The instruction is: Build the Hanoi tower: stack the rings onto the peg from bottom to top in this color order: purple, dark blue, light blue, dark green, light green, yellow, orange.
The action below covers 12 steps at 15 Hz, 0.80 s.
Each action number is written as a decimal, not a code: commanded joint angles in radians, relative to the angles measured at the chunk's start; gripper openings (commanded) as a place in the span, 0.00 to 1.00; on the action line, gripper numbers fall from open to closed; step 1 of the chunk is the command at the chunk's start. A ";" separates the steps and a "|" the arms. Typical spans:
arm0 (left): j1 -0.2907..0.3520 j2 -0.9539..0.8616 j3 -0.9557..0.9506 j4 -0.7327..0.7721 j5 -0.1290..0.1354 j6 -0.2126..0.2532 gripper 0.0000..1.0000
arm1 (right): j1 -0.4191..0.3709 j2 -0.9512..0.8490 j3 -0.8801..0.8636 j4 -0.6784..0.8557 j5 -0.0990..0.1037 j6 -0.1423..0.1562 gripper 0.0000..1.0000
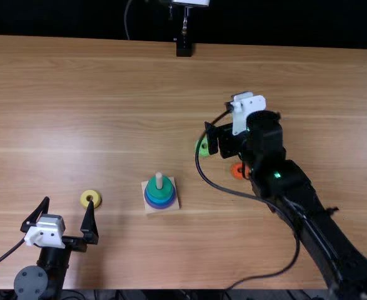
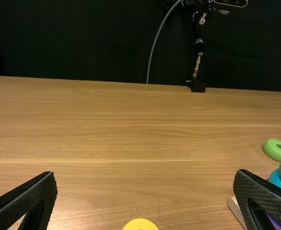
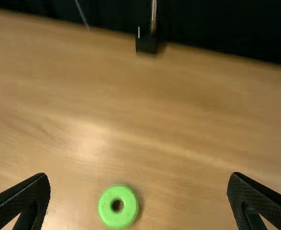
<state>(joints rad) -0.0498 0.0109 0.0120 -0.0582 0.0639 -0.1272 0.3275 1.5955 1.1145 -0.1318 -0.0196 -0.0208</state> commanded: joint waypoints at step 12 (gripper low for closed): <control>0.010 -0.011 -0.012 -0.030 0.021 0.015 1.00 | 0.053 0.440 0.361 -0.381 -0.019 -0.027 1.00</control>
<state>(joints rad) -0.0498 0.0109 0.0120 -0.0582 0.0647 -0.1272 0.3634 2.0140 1.4425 -0.5117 -0.0338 -0.0372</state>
